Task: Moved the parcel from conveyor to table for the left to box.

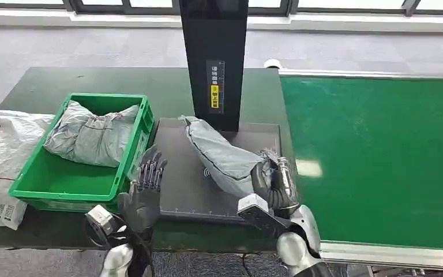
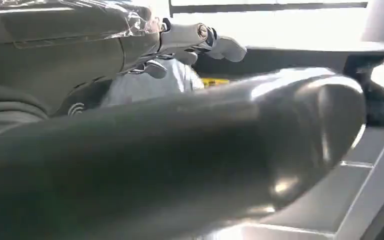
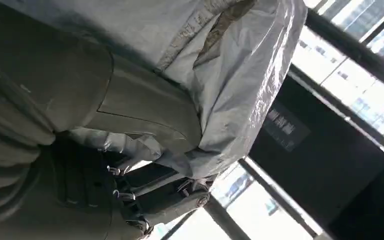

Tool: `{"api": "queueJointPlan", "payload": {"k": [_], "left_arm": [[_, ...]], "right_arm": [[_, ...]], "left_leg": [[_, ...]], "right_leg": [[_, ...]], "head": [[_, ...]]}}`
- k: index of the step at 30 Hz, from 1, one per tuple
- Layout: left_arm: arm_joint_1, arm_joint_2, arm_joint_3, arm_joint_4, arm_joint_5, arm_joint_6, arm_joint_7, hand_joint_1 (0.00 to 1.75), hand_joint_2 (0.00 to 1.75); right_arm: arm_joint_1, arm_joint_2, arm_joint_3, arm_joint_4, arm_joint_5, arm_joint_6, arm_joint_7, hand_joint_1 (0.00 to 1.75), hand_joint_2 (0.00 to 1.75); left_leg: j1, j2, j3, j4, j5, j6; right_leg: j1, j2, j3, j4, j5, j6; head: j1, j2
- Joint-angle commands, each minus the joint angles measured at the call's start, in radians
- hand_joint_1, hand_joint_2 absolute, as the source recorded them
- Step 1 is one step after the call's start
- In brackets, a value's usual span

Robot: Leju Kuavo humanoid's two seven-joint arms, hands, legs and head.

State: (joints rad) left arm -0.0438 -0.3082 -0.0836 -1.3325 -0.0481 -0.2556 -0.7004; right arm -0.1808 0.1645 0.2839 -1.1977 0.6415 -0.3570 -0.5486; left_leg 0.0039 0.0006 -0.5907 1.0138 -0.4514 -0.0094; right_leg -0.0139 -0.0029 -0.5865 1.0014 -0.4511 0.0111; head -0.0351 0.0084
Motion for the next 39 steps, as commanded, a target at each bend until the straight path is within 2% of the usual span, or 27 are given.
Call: {"api": "queueJointPlan", "payload": {"k": [1,2,7,8,10,13,14,15,18,21,31,32,37,38,39], "left_arm": [[-0.077,0.032,-0.103,0.136,-0.035,0.107,0.002,0.0,0.0],[-0.064,0.034,-0.103,0.13,-0.044,0.136,0.002,0.0,0.0],[-0.041,0.042,-0.099,0.11,-0.046,0.17,0.016,0.0,0.0],[-0.051,0.036,-0.086,0.134,-0.063,0.221,0.083,0.0,0.0],[-0.066,0.036,-0.079,0.17,-0.064,0.252,0.085,0.0,0.0],[-0.058,0.037,-0.068,0.172,-0.068,0.307,0.132,0.0,0.0],[-0.051,0.038,-0.064,0.164,-0.069,0.329,0.168,0.0,0.0],[-0.048,0.035,-0.06,0.16,-0.068,0.341,0.178,0.0,0.0],[-0.048,0.035,-0.06,0.16,-0.068,0.341,0.178,0.0,0.0],[-0.04,0.034,-0.064,0.141,-0.07,0.353,0.191,0.0,0.0],[-0.04,0.034,-0.064,0.141,-0.07,0.353,0.191,0.0,0.0],[-0.035,0.034,-0.071,0.133,-0.091,0.384,0.202,0.0,0.0],[-0.023,0.033,-0.084,0.11,-0.11,0.4,0.208,0.0,0.0],[-0.01,0.031,-0.087,0.089,-0.124,0.417,0.215,0.0,0.0],[0.01,0.031,-0.099,0.061,-0.136,0.418,0.222,0.0,0.0]], "right_arm": [[-0.35,0.09,0.048,0.742,-0.053,-0.052,0.028,0.47,1.75],[-0.36,0.09,0.023,0.762,-0.075,-0.06,0.014,0.0,1.75],[-0.349,0.062,0.014,0.755,-0.023,-0.187,0.05,0.0,1.75],[-0.348,0.042,0.024,0.757,0.057,-0.331,0.142,0.0,1.75],[-0.337,0.011,0.012,0.728,0.105,-0.341,0.168,0.0,1.75],[-0.304,0.013,-0.01,0.691,0.187,-0.33,0.208,0.0,1.75],[-0.273,0.014,-0.022,0.642,0.292,-0.341,0.262,0.0,1.75],[-0.261,0.018,-0.03,0.626,0.316,-0.341,0.266,0.0,1.75],[-0.261,0.018,-0.03,0.626,0.316,-0.341,0.266,0.0,1.75],[-0.234,0.029,-0.046,0.582,0.387,-0.341,0.297,0.0,1.75],[-0.234,0.029,-0.046,0.582,0.387,-0.341,0.297,0.0,1.75],[-0.214,0.033,-0.061,0.546,0.43,-0.341,0.307,0.0,1.75],[-0.182,0.043,-0.072,0.509,0.443,-0.341,0.295,0.0,1.75],[-0.141,0.045,-0.077,0.423,0.487,-0.341,0.315,0.0,1.75],[-0.087,0.039,-0.064,0.312,0.499,-0.34,0.315,0.0,0.0]], "left_leg": [[0.0,0.004,0.004,-0.005,0.003,-0.001],[0.001,0.004,0.004,-0.003,0.002,-0.001],[0.0,0.0,0.003,-0.003,0.003,-0.001],[0.0,0.0,0.003,-0.003,0.004,-0.001],[0.0,-0.001,0.005,-0.006,0.004,-0.001],[0.0,-0.005,0.002,-0.003,0.004,-0.001],[0.0,-0.003,0.002,-0.003,0.004,-0.001],[0.0,-0.002,0.001,-0.002,0.003,-0.002],[0.0,-0.002,0.001,-0.003,0.003,-0.002],[0.0,-0.002,0.0,-0.002,0.003,-0.002],[0.0,-0.001,-0.001,-0.001,0.002,-0.001],[0.0,-0.001,0.0,-0.003,0.003,-0.001],[0.0,-0.002,0.0,-0.002,0.002,-0.002],[0.0,-0.001,0.0,-0.001,0.002,-0.002],[0.0,-0.001,-0.002,-0.001,0.002,-0.002]], "right_leg": [[0.0,0.005,0.003,-0.005,0.005,-0.001],[0.001,0.004,0.003,-0.004,0.004,-0.001],[0.0,0.0,0.002,-0.002,0.003,-0.001],[0.0,0.0,0.003,-0.004,0.003,-0.001],[0.0,0.0,0.005,-0.006,0.004,-0.001],[0.0,-0.004,0.004,-0.004,0.003,-0.001],[0.0,-0.002,0.002,-0.003,0.003,-0.001],[0.0,-0.001,0.002,-0.002,0.003,-0.001],[0.0,-0.001,0.001,-0.003,0.003,-0.001],[0.0,-0.001,-0.001,-0.001,0.003,-0.001],[0.0,0.0,-0.001,-0.001,0.002,-0.001],[0.0,0.0,0.0,-0.003,0.003,-0.001],[0.0,-0.001,0.0,-0.002,0.002,-0.002],[0.0,0.0,-0.001,-0.001,0.002,-0.001],[0.0,0.0,-0.002,-0.001,0.002,-0.001]], "head": [[0.0,0.0],[0.0,0.0],[0.0,0.0],[0.0,0.0],[0.0,0.0],[0.0,0.0],[0.0,0.0],[0.0,0.0],[0.0,0.0],[0.0,0.0],[0.0,0.0],[0.0,0.0],[0.0,0.0],[0.0,0.0],[0.0,0.0]]}}
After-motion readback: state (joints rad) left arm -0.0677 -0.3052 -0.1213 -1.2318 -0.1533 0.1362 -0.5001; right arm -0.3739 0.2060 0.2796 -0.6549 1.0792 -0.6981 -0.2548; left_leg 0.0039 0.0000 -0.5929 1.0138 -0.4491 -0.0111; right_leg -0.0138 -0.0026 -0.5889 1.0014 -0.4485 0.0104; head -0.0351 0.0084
